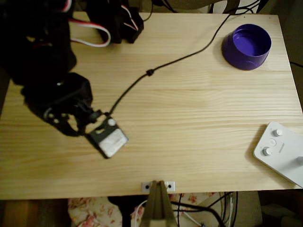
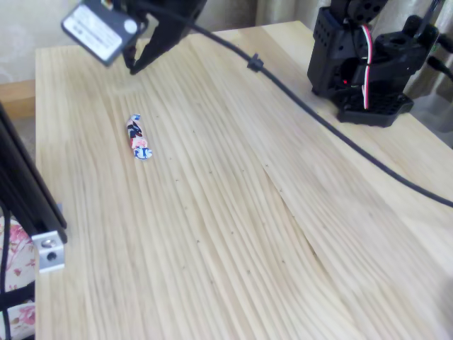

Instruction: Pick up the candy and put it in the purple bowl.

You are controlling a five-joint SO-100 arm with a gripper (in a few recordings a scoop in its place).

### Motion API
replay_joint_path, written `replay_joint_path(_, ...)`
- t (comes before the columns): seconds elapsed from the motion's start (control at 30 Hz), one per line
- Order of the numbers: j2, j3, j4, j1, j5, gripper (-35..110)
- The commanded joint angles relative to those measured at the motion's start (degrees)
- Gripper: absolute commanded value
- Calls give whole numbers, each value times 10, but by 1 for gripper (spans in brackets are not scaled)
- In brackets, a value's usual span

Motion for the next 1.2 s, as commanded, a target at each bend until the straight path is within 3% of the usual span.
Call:
replay_joint_path(0.0,5,-87,28,-12,-20,0)
replay_joint_path(0.27,-45,-199,171,-74,-18,1)
replay_joint_path(0.87,-200,-299,237,-83,-90,5)
replay_joint_path(1.17,-227,-327,286,-81,-96,15)
